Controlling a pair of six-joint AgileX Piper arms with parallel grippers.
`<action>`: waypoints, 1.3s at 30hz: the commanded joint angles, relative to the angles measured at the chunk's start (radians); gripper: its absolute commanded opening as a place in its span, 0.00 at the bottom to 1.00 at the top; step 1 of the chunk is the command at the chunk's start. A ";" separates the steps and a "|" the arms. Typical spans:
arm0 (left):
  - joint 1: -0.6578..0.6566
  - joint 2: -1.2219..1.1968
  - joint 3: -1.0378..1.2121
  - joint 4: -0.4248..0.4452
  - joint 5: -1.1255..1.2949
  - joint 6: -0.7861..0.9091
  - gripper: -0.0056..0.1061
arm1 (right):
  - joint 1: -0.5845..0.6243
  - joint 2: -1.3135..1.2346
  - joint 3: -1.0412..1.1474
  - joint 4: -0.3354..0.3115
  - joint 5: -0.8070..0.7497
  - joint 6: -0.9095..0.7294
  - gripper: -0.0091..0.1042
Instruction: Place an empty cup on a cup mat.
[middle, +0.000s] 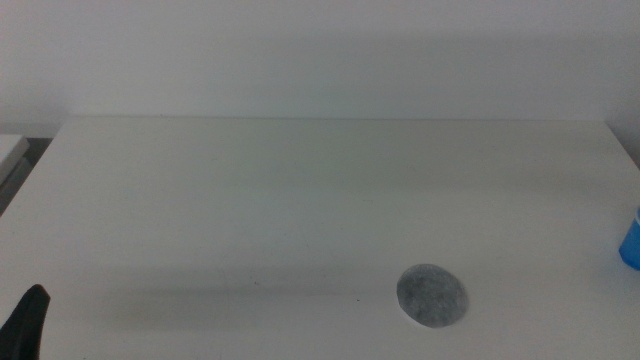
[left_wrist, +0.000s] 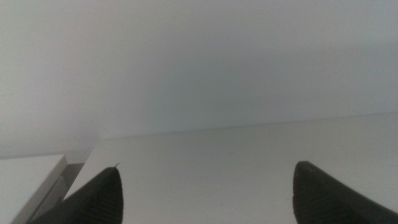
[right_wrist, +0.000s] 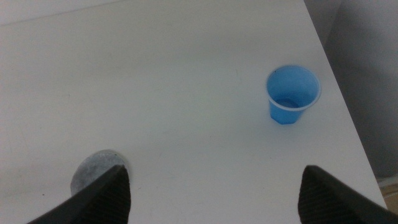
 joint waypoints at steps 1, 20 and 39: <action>-0.001 -0.004 0.000 -0.007 -0.005 -0.003 0.89 | -0.005 0.001 -0.010 -0.005 0.009 -0.008 0.90; -0.001 -0.004 0.000 -0.007 -0.005 -0.003 0.89 | -0.116 0.425 -0.118 -0.155 0.124 0.071 0.90; -0.001 -0.004 0.000 -0.007 -0.005 -0.003 0.89 | -0.341 0.953 -0.237 -0.094 -0.121 0.033 0.90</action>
